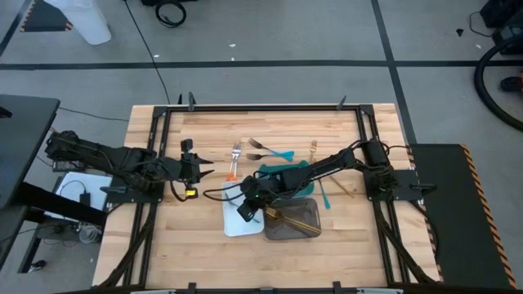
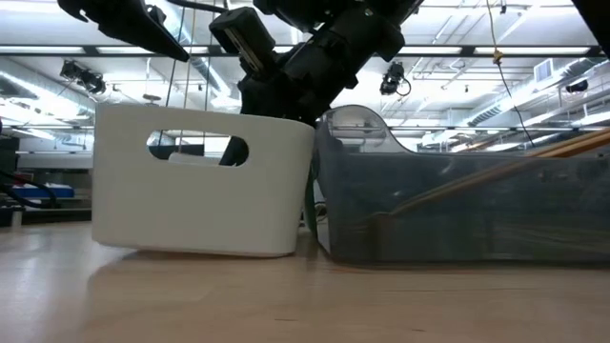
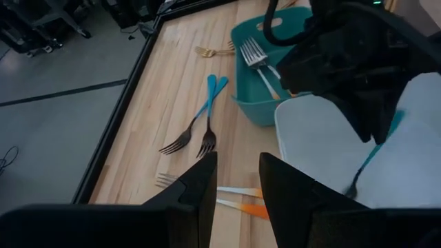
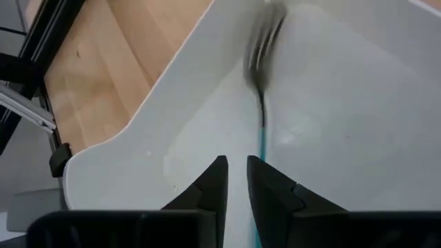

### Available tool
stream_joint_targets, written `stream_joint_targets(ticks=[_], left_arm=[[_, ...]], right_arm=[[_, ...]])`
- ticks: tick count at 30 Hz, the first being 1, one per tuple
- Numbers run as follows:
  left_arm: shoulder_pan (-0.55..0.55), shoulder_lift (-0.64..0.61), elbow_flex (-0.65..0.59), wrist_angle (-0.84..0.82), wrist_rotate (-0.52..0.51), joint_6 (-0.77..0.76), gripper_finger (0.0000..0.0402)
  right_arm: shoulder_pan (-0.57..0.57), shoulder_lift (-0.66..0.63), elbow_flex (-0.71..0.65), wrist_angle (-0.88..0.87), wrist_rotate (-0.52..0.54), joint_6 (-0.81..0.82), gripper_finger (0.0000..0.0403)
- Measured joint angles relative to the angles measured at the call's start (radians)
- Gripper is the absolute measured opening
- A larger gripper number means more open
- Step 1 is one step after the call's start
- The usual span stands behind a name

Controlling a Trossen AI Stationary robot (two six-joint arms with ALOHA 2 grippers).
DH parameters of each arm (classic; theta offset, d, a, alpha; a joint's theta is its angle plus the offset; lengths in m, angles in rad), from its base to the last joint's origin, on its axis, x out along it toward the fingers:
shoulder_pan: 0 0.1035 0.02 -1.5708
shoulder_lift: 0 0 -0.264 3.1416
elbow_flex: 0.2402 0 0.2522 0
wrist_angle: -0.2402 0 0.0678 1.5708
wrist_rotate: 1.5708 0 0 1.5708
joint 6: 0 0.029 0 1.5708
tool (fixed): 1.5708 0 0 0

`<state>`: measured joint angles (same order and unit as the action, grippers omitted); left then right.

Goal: Sort silverware by color (type)
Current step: Put the blue fork into the white bin, then put the gold fork into the black bin

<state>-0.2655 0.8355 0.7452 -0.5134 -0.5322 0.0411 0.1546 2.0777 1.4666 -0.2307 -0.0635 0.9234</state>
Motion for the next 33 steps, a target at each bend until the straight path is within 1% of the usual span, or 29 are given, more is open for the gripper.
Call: stream_joint_targets(ticks=[7,11,15,18,22,25,28,33], left_arm=[[-0.014,0.000,0.000,0.000,0.000,-0.004,0.0118],[-0.014,0.000,0.000,-0.001,0.000,-0.004,0.0118],[-0.014,0.000,0.000,-0.005,0.000,-0.004,0.0118],[-0.012,0.000,0.000,-0.006,-0.001,0.001,0.0118],[-0.012,0.000,0.000,-0.005,-0.017,0.004,0.0118],[-0.012,0.000,0.000,-0.005,-0.023,0.004,0.0118],[-0.012,0.000,0.000,-0.007,-0.023,-0.001,0.0118],[-0.012,0.000,0.000,-0.008,-0.023,-0.004,0.0118]], right_arm=[[-0.012,-0.003,0.000,0.041,-0.015,-0.004,0.0085],[-0.023,-0.024,0.000,0.065,-0.022,-0.026,0.0085],[-0.041,-0.061,0.000,0.038,-0.043,-0.069,0.0084],[-0.061,-0.121,0.000,0.004,-0.036,-0.142,0.0084],[-0.093,-0.187,0.000,-0.083,0.041,-0.242,0.0083],[-0.116,-0.223,0.000,-0.132,0.075,-0.312,0.0083],[-0.141,-0.245,0.000,-0.194,0.089,-0.389,0.0083],[-0.188,-0.247,0.000,-0.274,0.119,-0.524,0.0083]])
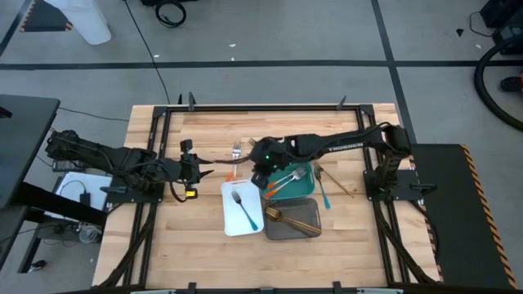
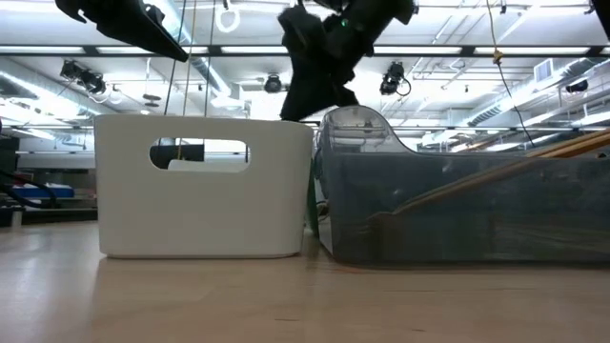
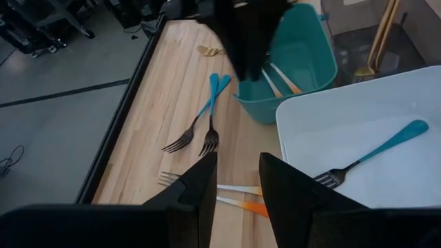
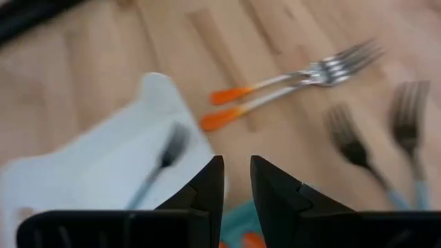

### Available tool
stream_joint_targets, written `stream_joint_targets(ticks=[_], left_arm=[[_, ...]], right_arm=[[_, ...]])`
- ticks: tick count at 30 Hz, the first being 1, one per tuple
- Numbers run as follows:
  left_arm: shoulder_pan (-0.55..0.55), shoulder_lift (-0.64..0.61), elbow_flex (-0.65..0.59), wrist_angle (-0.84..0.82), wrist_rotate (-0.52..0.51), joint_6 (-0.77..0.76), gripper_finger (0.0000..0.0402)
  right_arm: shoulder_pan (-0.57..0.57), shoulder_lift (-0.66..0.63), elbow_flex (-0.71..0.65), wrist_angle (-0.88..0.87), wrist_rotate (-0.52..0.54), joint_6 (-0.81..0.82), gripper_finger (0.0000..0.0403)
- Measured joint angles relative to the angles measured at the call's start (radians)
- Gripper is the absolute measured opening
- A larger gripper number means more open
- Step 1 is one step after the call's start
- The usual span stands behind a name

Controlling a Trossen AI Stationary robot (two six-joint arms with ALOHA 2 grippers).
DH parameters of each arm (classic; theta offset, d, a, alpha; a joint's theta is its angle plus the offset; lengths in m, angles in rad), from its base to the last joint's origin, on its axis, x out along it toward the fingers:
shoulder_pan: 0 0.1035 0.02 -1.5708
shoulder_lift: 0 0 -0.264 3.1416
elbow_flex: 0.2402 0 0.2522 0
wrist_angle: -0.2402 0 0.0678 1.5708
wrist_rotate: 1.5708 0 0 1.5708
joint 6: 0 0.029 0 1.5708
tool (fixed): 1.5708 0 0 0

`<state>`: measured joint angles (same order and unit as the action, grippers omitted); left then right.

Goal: Sort silverware by color (type)
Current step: Put the gold fork into the black bin

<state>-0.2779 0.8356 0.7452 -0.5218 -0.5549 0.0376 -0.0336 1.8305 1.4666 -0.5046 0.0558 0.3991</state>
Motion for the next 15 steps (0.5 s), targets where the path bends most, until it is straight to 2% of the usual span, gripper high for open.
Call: stream_joint_targets(ticks=[5,15], left_arm=[[0.000,0.000,0.000,0.000,0.000,0.000,0.0118],[0.000,0.000,0.000,0.000,0.000,-0.027,0.0118]], right_arm=[[-0.040,0.000,0.000,-0.023,0.007,-0.131,0.0083],[-0.136,0.000,0.000,-0.122,-0.001,-0.194,0.0083]])
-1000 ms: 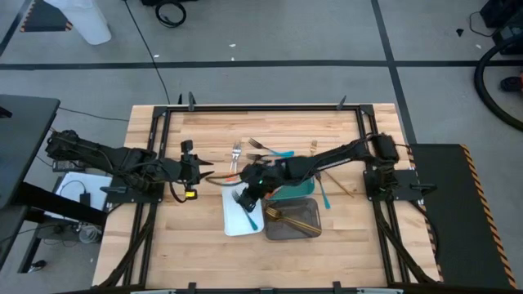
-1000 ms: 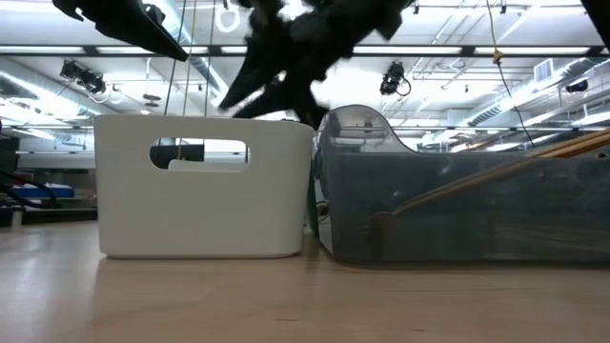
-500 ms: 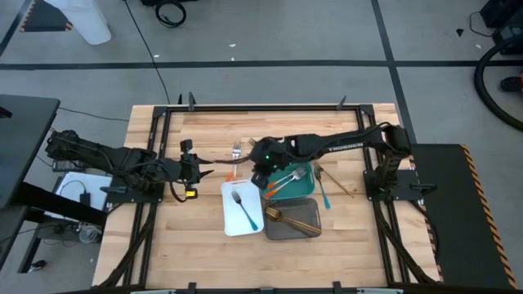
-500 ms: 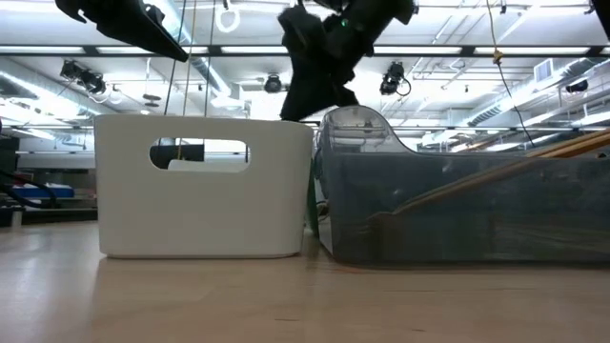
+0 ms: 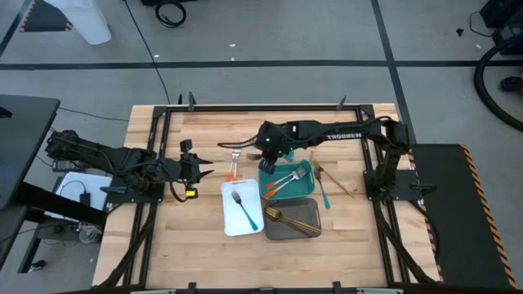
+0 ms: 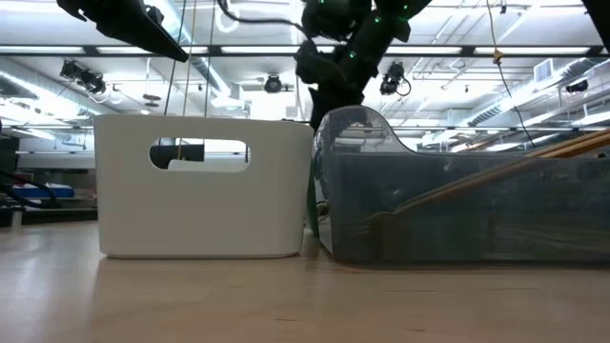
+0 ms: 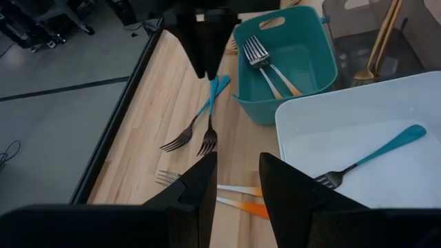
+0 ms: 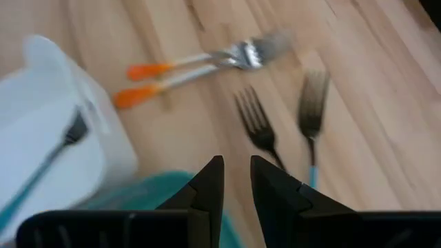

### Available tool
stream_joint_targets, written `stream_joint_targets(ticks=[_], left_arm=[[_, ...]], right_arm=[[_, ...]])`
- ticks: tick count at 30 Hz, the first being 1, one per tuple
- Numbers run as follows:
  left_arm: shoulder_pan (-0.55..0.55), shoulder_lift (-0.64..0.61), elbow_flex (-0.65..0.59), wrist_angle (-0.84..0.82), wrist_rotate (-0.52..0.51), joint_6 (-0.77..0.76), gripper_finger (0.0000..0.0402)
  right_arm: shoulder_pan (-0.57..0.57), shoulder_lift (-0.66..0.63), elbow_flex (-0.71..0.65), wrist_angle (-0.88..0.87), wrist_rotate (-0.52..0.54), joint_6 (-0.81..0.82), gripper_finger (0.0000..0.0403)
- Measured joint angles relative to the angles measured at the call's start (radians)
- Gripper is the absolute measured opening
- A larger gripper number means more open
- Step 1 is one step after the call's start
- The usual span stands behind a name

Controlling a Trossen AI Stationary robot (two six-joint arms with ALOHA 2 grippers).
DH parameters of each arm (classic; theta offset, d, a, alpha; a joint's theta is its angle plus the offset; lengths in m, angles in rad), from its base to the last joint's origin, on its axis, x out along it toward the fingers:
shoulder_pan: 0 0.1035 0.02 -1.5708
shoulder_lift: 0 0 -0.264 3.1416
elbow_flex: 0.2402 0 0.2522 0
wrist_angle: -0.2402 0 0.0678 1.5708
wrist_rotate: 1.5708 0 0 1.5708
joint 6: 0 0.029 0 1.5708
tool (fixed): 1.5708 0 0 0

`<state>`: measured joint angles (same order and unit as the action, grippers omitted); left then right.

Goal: Sort silverware by color (type)
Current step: Put the gold fork into the black bin

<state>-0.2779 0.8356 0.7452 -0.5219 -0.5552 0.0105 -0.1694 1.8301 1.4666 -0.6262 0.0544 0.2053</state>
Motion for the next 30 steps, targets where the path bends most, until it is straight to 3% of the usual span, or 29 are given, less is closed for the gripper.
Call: stream_joint_targets(ticks=[10,21,30], left_arm=[[0.000,0.000,0.000,0.000,0.000,-0.052,0.0118],[0.000,0.000,0.000,-0.004,0.000,-0.079,0.0118],[0.000,0.000,0.000,-0.081,-0.002,-0.112,0.0118]], right_arm=[[-0.055,-0.001,0.000,-0.185,0.006,-0.077,0.0083],[-0.057,-0.003,0.000,-0.408,0.163,-0.096,0.0083],[-0.056,-0.118,-0.111,-0.382,0.185,-0.054,0.0083]])
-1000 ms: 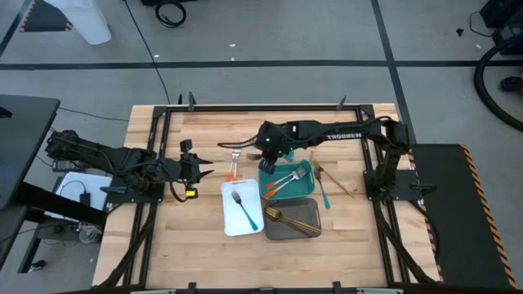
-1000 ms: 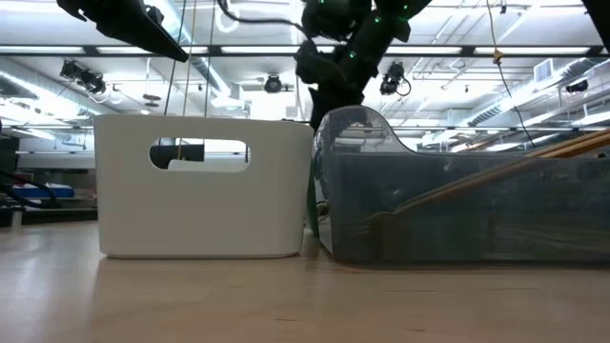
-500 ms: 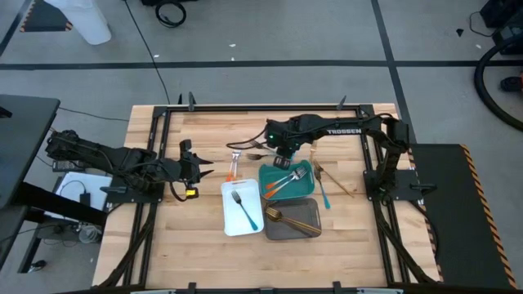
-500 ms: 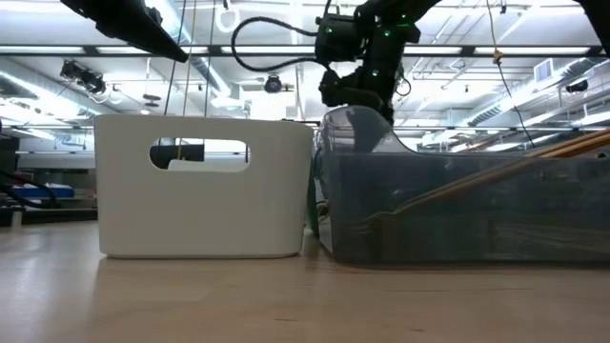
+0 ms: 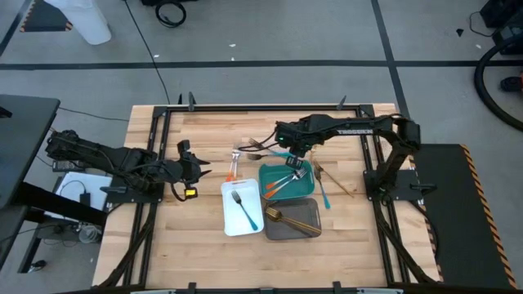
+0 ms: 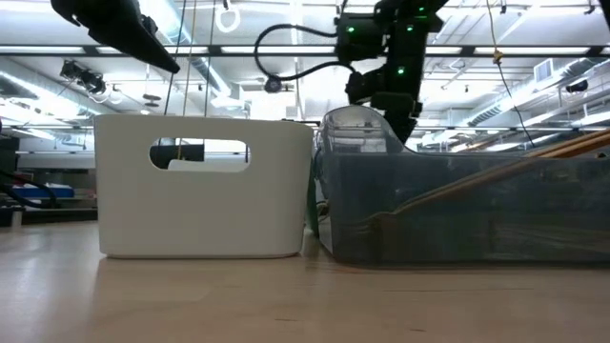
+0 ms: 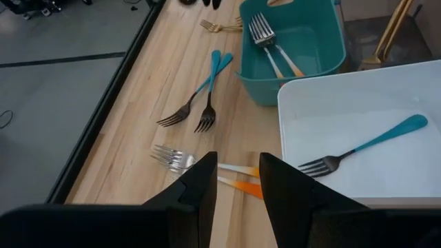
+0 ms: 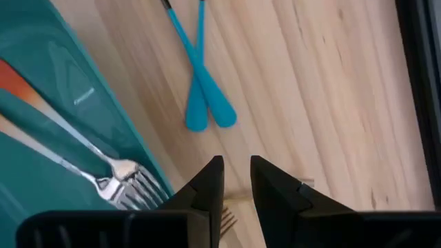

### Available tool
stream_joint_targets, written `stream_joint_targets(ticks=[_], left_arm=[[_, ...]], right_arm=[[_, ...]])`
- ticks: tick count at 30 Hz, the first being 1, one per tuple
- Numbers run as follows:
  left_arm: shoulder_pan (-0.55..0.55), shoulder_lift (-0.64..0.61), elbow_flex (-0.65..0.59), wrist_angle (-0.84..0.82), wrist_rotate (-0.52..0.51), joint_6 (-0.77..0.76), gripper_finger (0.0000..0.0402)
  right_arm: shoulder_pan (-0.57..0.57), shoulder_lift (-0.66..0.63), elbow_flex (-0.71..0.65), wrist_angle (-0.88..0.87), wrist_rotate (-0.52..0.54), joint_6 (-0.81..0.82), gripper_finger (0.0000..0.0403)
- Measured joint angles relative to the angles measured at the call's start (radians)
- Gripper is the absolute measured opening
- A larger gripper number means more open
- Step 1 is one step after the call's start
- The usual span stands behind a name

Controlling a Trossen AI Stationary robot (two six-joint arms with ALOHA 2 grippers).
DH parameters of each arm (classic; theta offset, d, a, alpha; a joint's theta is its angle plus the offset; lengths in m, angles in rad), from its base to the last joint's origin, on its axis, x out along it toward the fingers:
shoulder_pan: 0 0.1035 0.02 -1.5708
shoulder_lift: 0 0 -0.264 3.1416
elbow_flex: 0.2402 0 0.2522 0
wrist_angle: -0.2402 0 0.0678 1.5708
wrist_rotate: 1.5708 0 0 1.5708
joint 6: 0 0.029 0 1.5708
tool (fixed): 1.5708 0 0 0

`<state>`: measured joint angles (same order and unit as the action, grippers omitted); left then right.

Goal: Sort silverware by color (type)
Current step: Put the gold fork into the black bin

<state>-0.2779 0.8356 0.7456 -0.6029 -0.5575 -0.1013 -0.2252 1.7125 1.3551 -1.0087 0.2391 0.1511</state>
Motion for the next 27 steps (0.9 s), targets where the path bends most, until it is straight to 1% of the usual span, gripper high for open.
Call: stream_joint_targets(ticks=[5,15,23,27], left_arm=[[0.000,0.000,0.000,0.008,0.000,0.007,0.0118],[0.000,0.000,0.000,0.021,0.000,0.008,0.0118],[0.000,0.000,0.000,0.059,0.000,0.035,0.0118],[0.000,0.000,0.000,0.062,0.000,0.058,0.0118]], right_arm=[[0.000,-0.078,-0.099,0.026,-0.001,0.053,0.0083],[0.023,-0.232,-0.254,0.048,-0.020,0.143,0.0083],[0.028,-0.317,-0.380,0.080,-0.023,0.216,0.0083],[0.028,-0.339,-0.417,0.082,-0.040,0.258,0.0084]])
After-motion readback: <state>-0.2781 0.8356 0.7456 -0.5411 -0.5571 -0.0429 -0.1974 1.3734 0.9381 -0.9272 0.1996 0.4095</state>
